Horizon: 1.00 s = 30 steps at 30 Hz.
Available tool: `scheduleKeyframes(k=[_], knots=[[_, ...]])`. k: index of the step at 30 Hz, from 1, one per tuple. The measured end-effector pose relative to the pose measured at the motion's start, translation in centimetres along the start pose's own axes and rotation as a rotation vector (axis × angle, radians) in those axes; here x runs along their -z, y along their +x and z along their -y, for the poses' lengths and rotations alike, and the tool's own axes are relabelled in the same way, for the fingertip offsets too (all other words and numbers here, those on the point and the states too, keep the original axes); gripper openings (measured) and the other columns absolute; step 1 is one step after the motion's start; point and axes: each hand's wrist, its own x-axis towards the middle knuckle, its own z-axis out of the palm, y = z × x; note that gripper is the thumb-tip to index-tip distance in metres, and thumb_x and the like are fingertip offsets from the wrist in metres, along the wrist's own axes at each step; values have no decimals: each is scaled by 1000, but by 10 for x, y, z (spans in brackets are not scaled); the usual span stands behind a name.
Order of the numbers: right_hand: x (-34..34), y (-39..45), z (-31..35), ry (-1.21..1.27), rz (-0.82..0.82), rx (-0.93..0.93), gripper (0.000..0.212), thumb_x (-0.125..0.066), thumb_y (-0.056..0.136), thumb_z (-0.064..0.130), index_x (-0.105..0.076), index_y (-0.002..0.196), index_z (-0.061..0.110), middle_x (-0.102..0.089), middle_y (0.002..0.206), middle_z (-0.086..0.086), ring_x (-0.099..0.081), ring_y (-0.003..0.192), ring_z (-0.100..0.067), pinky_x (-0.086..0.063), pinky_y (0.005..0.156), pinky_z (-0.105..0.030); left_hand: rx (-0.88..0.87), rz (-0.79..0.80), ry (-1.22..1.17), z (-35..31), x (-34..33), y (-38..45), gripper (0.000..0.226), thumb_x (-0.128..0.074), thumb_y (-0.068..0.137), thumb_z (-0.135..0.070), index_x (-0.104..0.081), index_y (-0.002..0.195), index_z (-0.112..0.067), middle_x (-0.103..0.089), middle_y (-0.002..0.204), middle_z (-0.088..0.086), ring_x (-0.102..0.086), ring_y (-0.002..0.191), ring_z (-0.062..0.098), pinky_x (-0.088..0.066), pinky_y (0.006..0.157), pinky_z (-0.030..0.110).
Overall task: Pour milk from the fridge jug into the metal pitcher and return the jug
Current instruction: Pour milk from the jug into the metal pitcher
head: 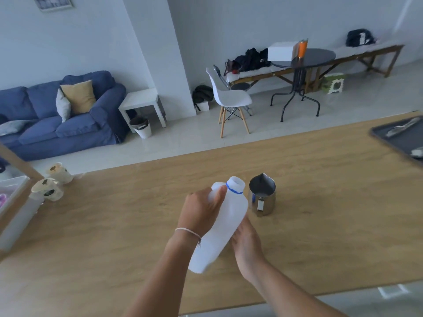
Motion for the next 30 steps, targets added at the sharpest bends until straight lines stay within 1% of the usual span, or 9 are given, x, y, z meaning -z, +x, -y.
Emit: scheduleKeyframes(k=[4, 7, 9, 12, 15, 17, 19, 23, 30], knots=[[18, 8, 21, 63, 5, -85, 27, -54, 101, 29, -80, 106, 23, -78, 113, -6, -74, 108, -24, -58, 86, -36, -54, 89, 190, -12, -5, 22, 53, -32, 84, -68, -35, 56, -24, -37, 49, -6, -37, 52, 18, -32, 50, 29], [31, 16, 39, -41, 16, -75, 27, -58, 96, 25, -76, 109, 9, -74, 111, -15, -71, 110, -32, -60, 91, -40, -34, 117, 219, -15, -11, 34, 53, -37, 89, -61, -32, 55, -21, -34, 49, -4, -34, 49, 18, -28, 47, 30], [42, 21, 50, -239, 4, 72, 26, -56, 91, 26, -78, 104, 19, -77, 106, -12, -73, 103, -31, -61, 92, -43, -10, 151, 254, -15, -17, 40, 57, -32, 85, -66, -33, 55, -17, -34, 48, -3, -32, 47, 17, -27, 46, 30], [72, 31, 62, -546, -214, 432, 22, -59, 87, 26, -71, 103, 35, -75, 94, 13, -71, 87, -7, -55, 74, -19, 10, 205, 299, -12, -28, 43, 60, -28, 81, -70, -37, 53, -18, -38, 49, -2, -35, 47, 16, -28, 47, 30], [107, 56, 71, -811, -334, 644, 45, -73, 82, 15, -60, 124, 24, -59, 115, 18, -56, 106, 0, -40, 90, -11, 39, 219, 325, -9, -36, 47, 66, -26, 81, -74, -42, 55, -15, -42, 51, -1, -37, 48, 16, -29, 47, 29], [127, 76, 77, -917, -261, 524, 75, -77, 78, 17, -44, 144, 20, -44, 133, 16, -41, 125, -2, -32, 105, -20, 43, 236, 343, -8, -42, 50, 73, -25, 80, -75, -51, 58, -11, -49, 53, 3, -41, 49, 16, -32, 49, 29], [138, 90, 82, -977, -110, 378, 94, -78, 75, 25, -28, 155, 26, -31, 143, 21, -30, 134, 2, -29, 108, -23, 48, 260, 365, -8, -48, 54, 80, -24, 79, -76, -61, 65, -7, -56, 58, 7, -45, 51, 18, -36, 51, 31], [147, 108, 85, -1010, 78, 372, 81, -77, 67, 42, -40, 137, 58, -45, 136, 38, -44, 127, 14, -38, 98, -12, 72, 280, 381, -7, -54, 60, 83, -25, 78, -78, -62, 69, -4, -56, 60, 8, -47, 53, 20, -37, 52, 32], [154, 119, 86, -996, 139, 376, 85, -81, 66, 67, -47, 142, 47, -55, 135, 28, -53, 125, 6, -51, 104, -33, 34, 342, 457, -12, -60, 69, 69, -35, 92, -67, -56, 64, -7, -50, 58, 5, -44, 52, 21, -34, 51, 32]])
